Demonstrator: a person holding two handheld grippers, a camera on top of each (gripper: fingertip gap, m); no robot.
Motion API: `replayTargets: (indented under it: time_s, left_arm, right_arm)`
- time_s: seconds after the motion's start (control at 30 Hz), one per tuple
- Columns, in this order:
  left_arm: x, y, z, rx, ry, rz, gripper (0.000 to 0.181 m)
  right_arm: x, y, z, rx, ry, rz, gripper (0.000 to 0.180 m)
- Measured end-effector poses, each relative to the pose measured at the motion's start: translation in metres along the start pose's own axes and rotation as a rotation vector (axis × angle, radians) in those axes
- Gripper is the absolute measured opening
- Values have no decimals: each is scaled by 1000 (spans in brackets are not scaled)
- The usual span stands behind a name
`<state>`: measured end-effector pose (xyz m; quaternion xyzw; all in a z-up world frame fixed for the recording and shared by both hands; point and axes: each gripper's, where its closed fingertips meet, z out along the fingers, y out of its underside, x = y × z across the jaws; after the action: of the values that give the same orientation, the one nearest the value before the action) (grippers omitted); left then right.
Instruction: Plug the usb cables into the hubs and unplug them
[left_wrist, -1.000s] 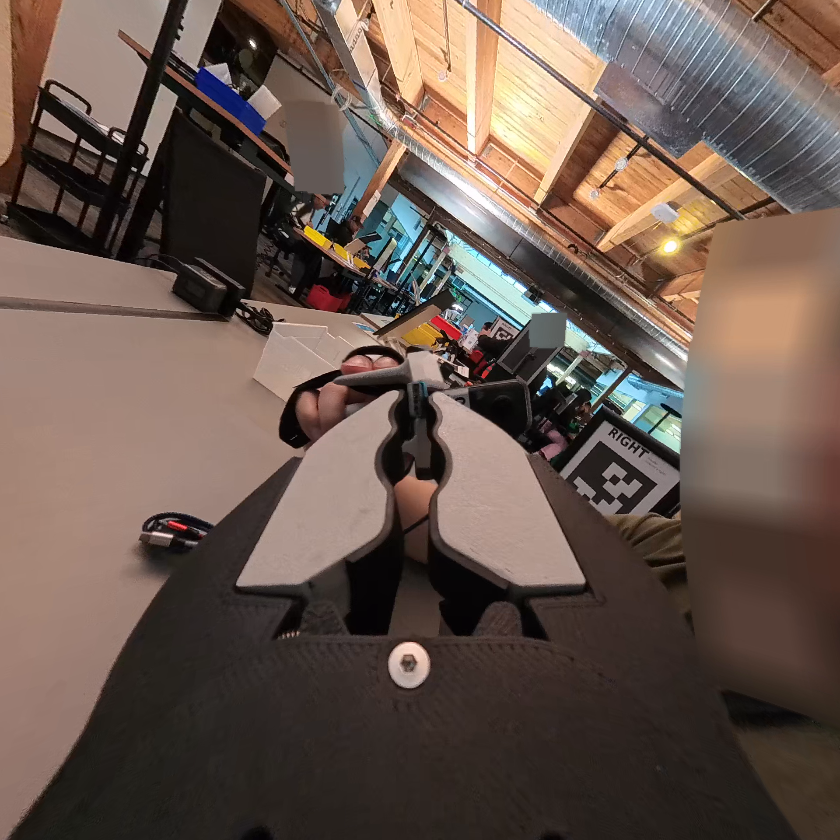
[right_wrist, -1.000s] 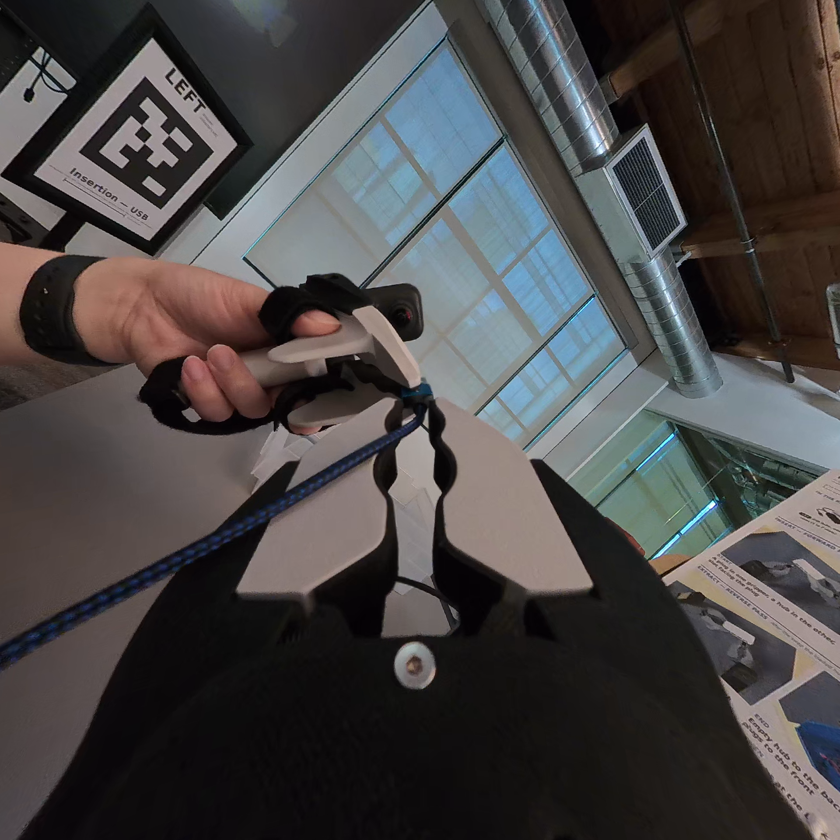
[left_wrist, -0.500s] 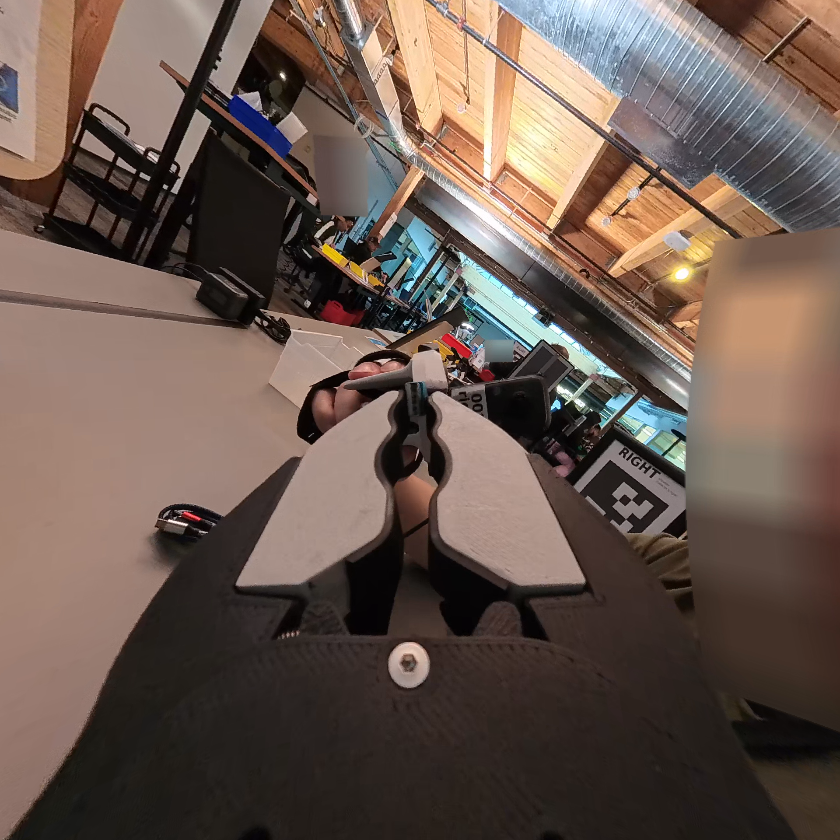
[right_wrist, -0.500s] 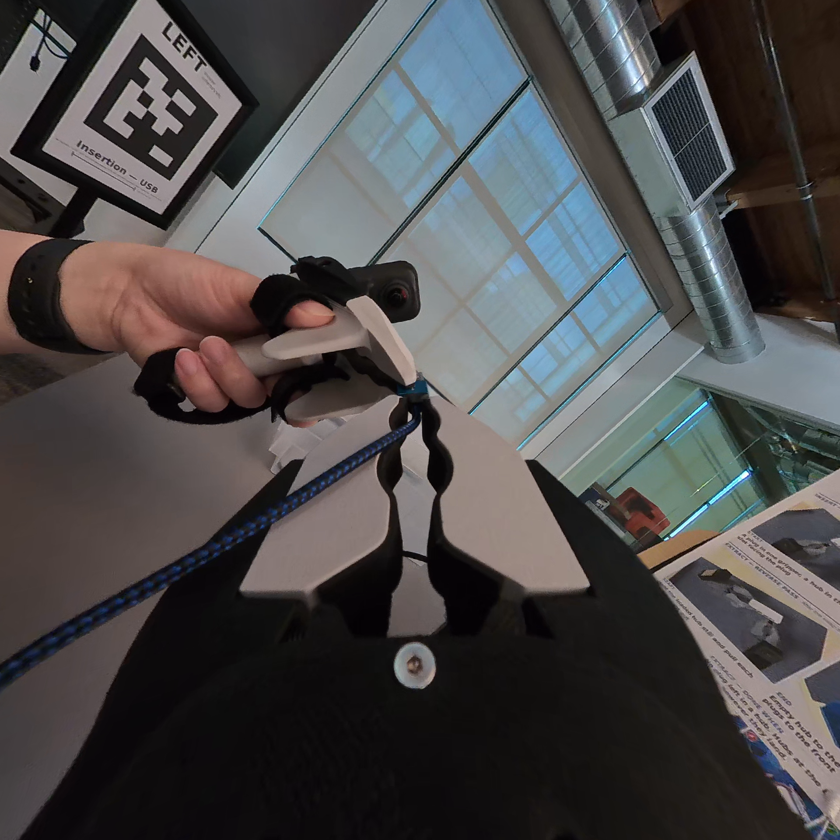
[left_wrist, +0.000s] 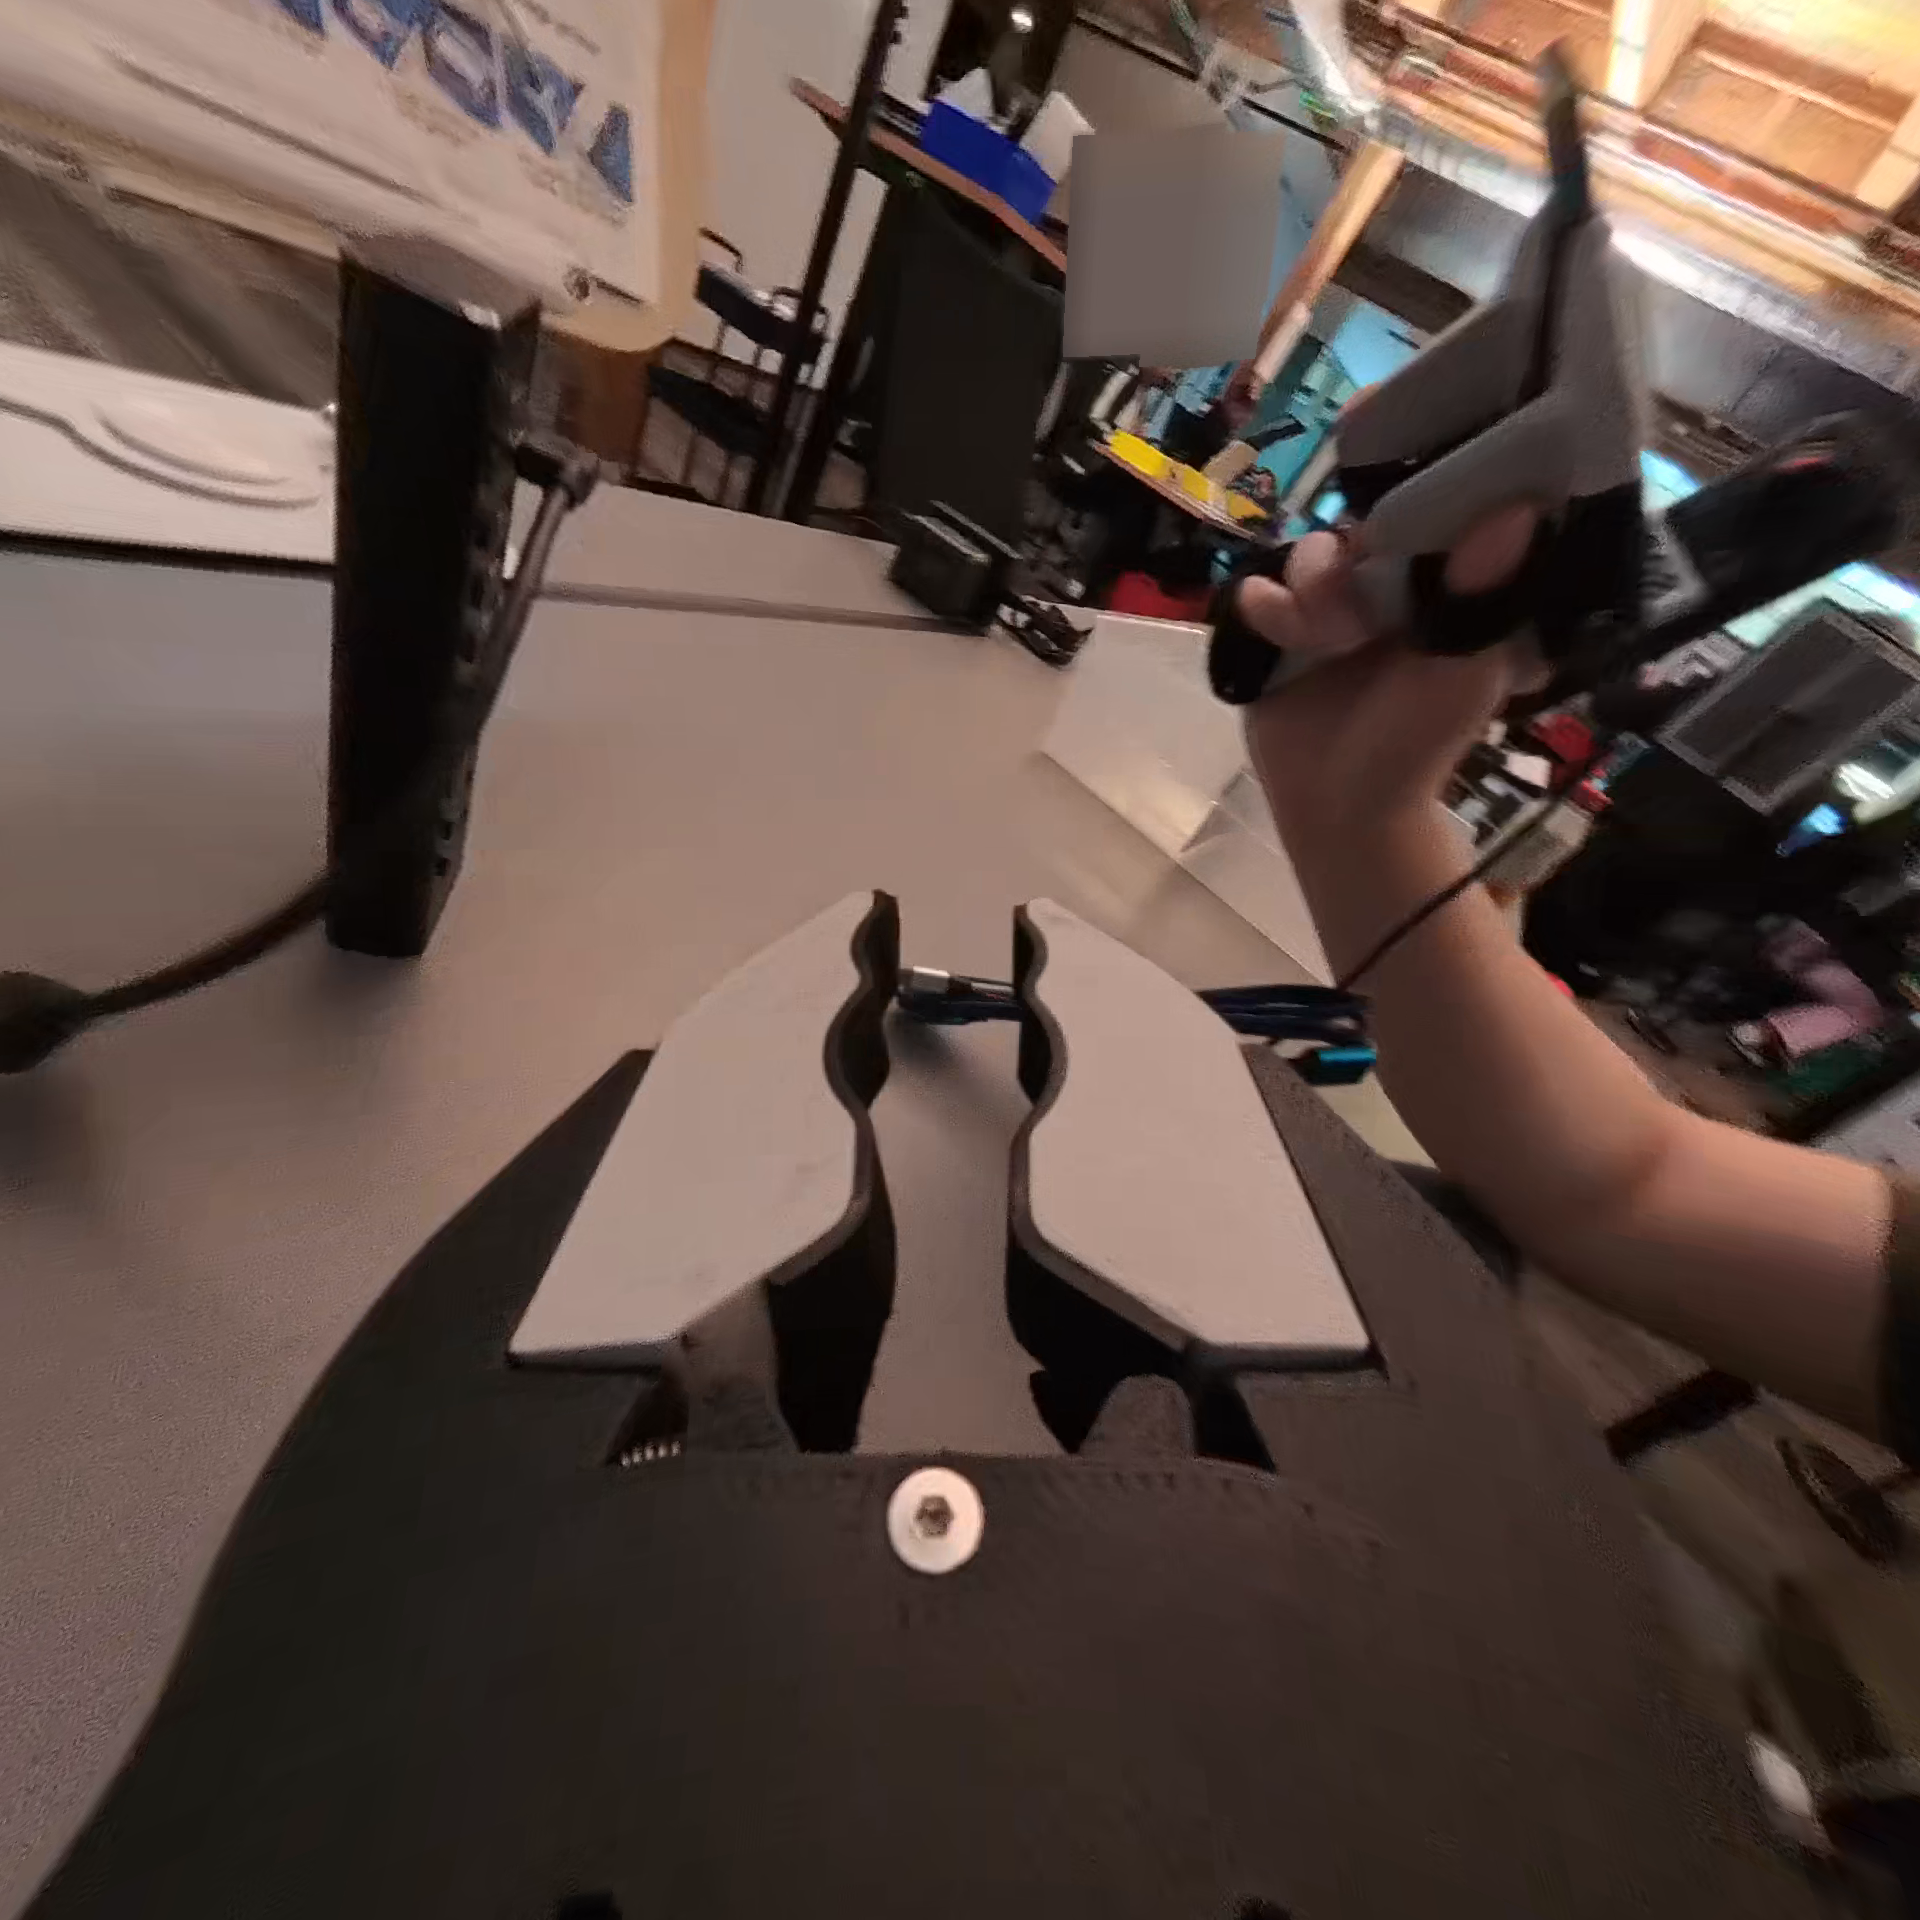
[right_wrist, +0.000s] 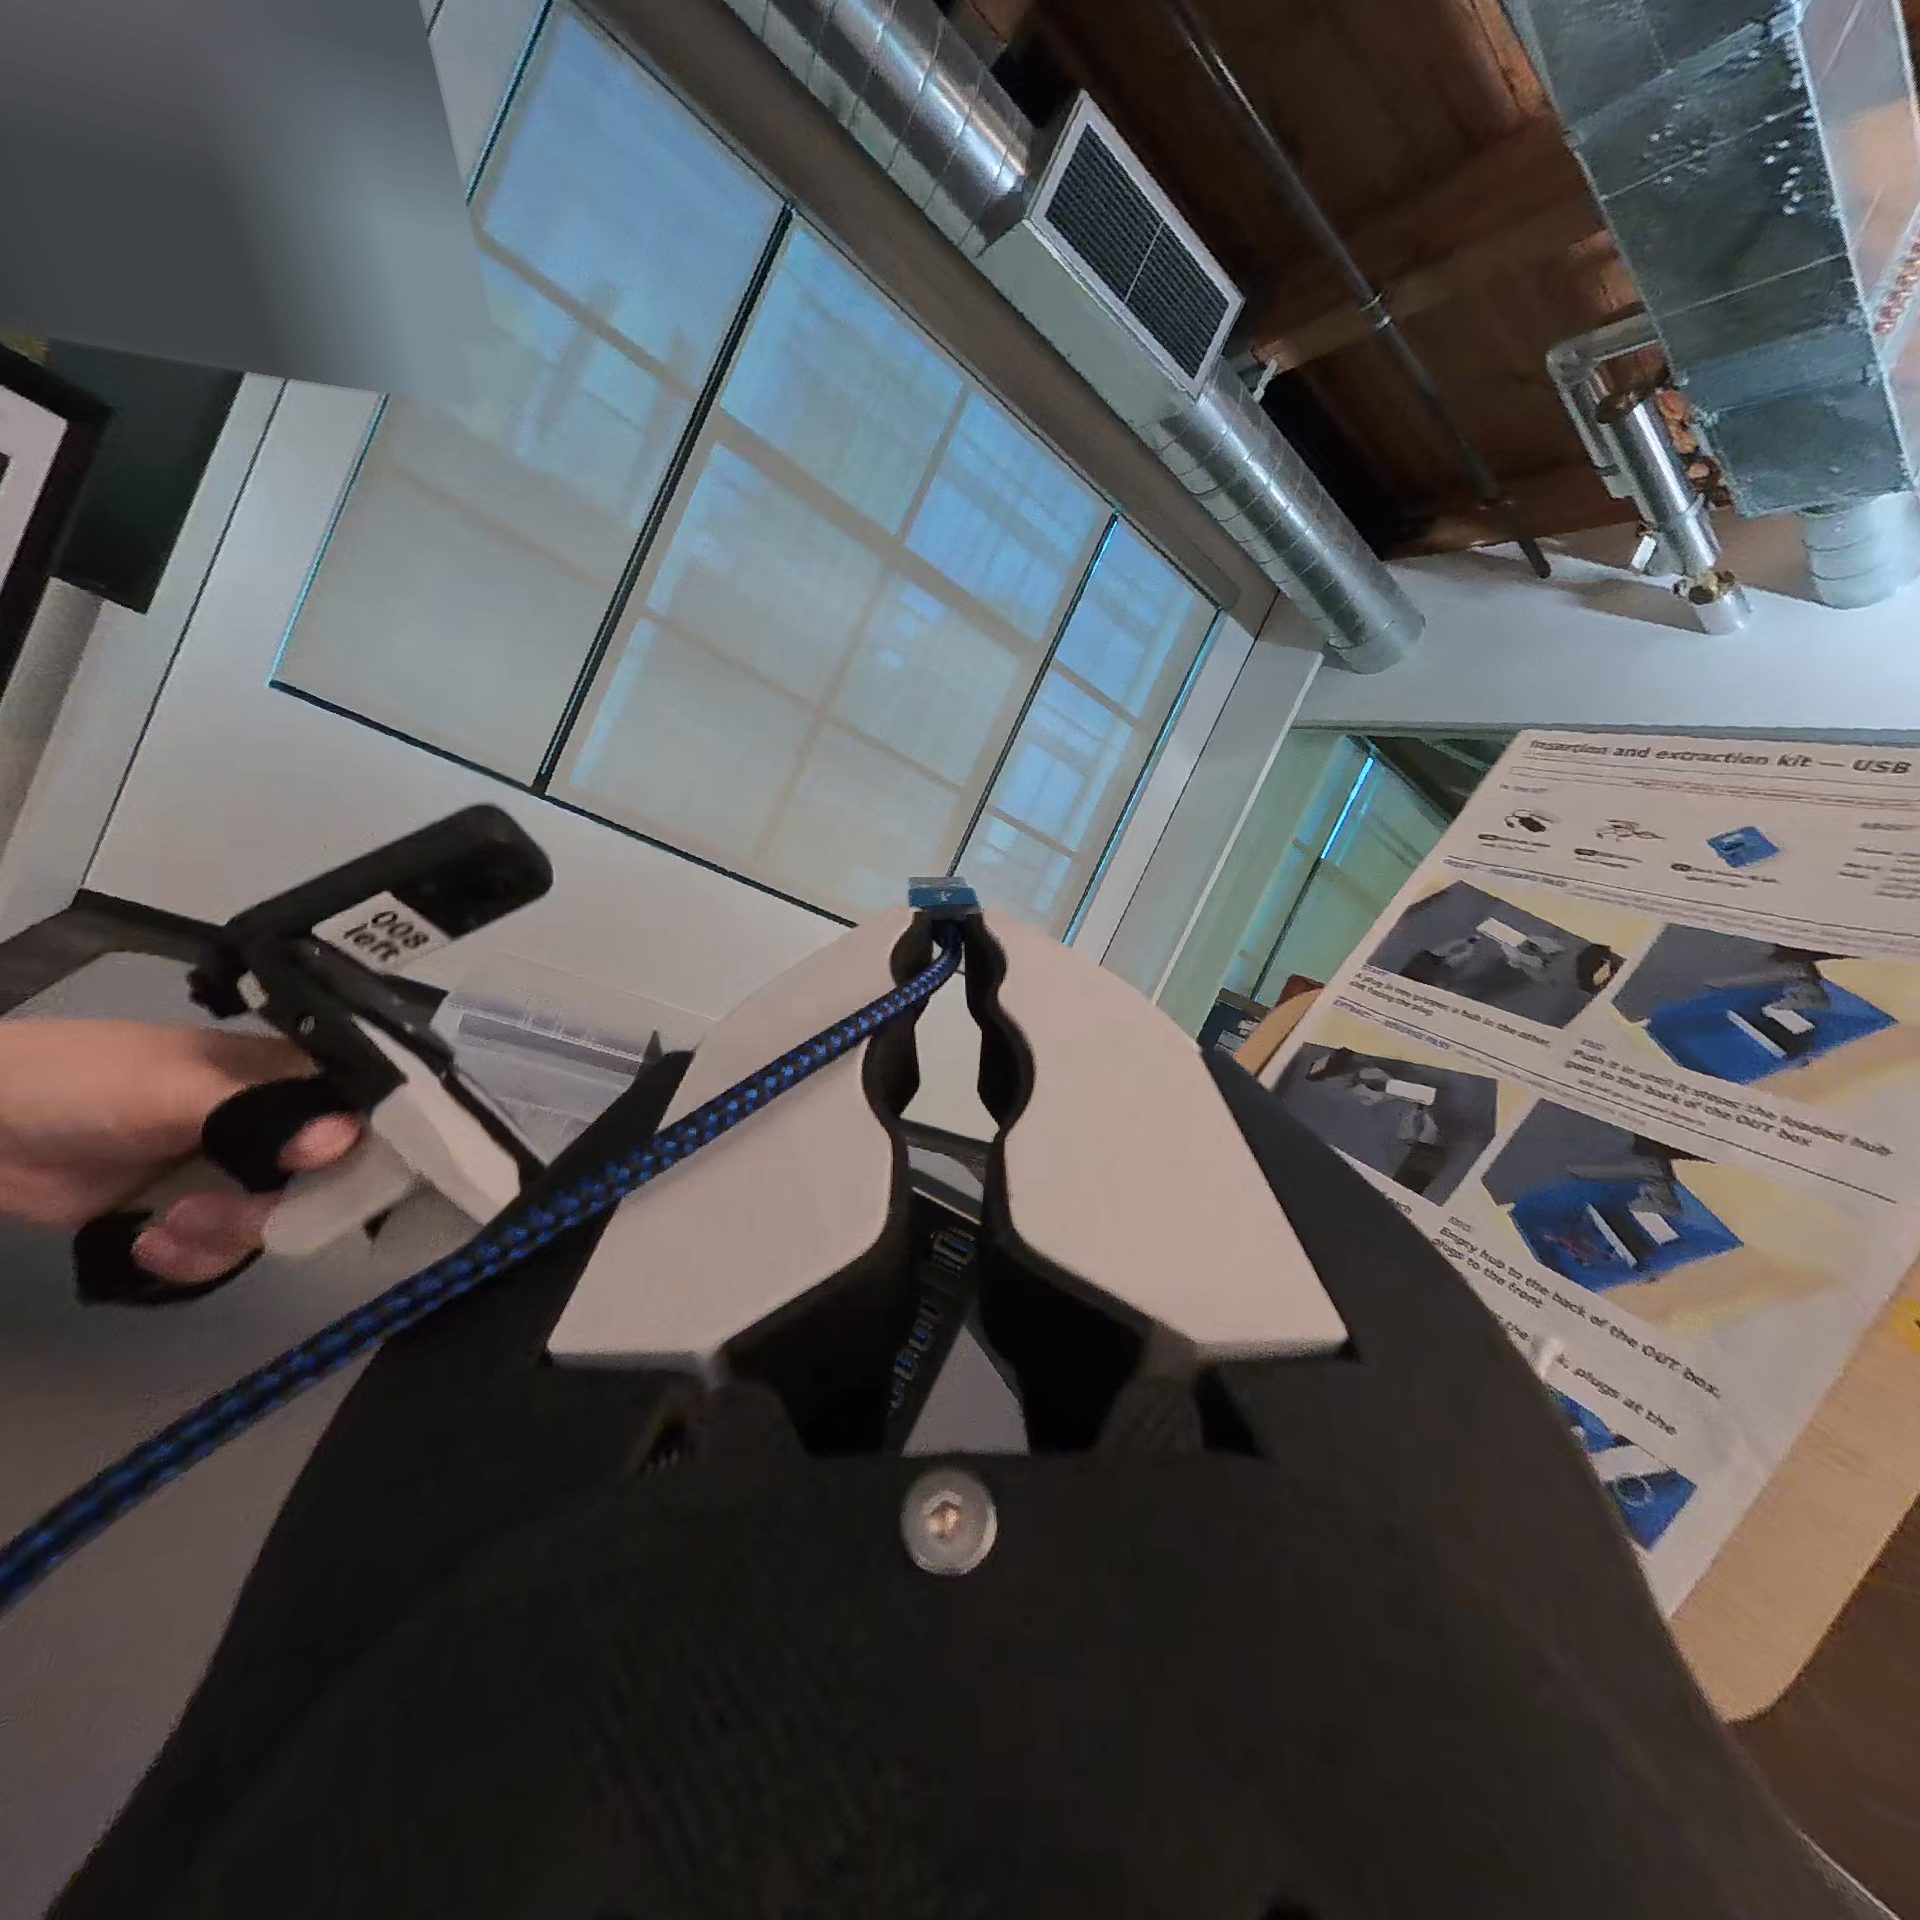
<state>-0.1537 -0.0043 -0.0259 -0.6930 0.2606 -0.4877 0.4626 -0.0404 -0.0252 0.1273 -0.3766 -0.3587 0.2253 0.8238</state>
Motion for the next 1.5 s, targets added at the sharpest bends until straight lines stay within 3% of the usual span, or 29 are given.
replayTargets:
  time_s: [0.1,0.2,0.4,0.63,0.8,0.97,1.1,1.27,1.5]
  left_arm:
    - [-37,11,31,12,-280,129,40]
    - [-79,5,38,18,-581,315,40]
    - [-118,7,49,-83,-866,430,67]
    - [-154,-25,87,-5,-734,361,78]
    - [-153,-16,121,-103,-352,149,33]
    - [-146,-14,121,-96,-318,164,27]
    - [-121,-25,124,-81,-240,172,27]
    - [-67,-79,125,5,-110,158,27]
    - [7,-123,133,0,3,239,27]
  right_arm:
    - [5,1,-3,-5,6,0,5]
    - [3,2,-3,-9,4,-2,5]
    - [-1,2,-1,-14,-15,-22,6]
    - [-6,-1,0,-6,-41,-18,6]
    - [-1,-4,-2,-15,-49,-27,5]
    - [11,10,-4,-53,-14,16,6]
    - [25,35,-1,-166,71,81,6]
    - [35,45,3,-231,157,210,6]
    - [41,38,6,-366,232,141,5]
